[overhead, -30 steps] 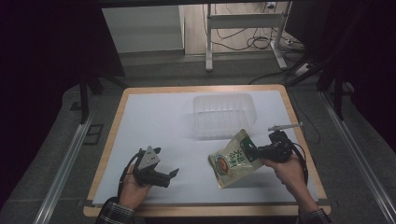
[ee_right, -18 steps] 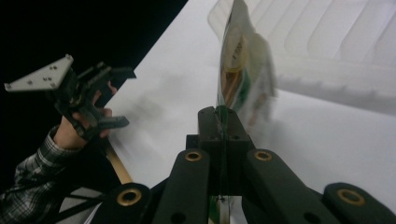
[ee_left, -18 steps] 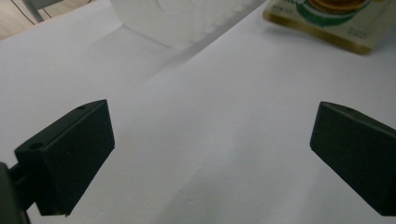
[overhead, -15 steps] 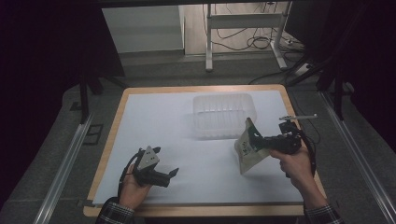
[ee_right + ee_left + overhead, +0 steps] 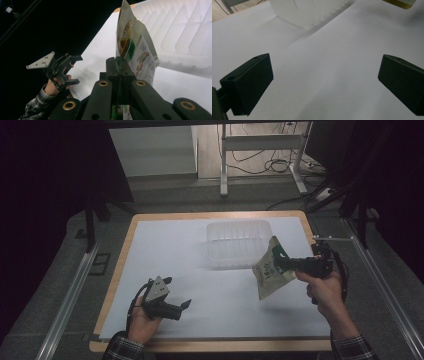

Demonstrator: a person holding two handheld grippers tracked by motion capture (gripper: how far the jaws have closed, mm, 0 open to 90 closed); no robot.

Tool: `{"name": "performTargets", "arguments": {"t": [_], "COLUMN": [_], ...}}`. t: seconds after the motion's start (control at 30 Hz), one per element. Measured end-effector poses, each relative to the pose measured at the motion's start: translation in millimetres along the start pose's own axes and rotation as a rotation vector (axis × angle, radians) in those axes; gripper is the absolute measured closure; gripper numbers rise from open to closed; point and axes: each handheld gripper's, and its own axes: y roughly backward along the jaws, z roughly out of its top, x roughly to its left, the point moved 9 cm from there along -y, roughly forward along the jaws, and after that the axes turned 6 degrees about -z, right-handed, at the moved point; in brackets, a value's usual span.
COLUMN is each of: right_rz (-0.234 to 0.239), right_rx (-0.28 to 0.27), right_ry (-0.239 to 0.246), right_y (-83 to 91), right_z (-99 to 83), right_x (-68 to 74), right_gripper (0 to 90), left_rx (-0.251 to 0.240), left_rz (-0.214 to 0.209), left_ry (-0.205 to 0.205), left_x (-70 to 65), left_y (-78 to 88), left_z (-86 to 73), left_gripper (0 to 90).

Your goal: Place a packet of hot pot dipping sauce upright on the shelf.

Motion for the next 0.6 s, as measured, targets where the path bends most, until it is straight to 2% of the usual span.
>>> {"name": "performTargets", "arguments": {"t": [0.27, 0.6], "right_rz": [-0.021, -0.062], "right_rx": [-0.035, -0.054], "right_ry": [-0.01, -0.024], "right_y": [2.6, -3.2], "right_z": [21.9, 46.2], "right_x": [-6.2, -18.1], "right_gripper": [89.4, 89.4], "left_rx": [-0.023, -0.043], "left_rz": [-0.011, -0.016], "left_ry": [0.01, 0.034], "left_x": [-0.5, 1.2], "left_y": [1.3, 3.4], "left_z": [2.1, 3.4], "left_gripper": [0.0, 0.0]}}
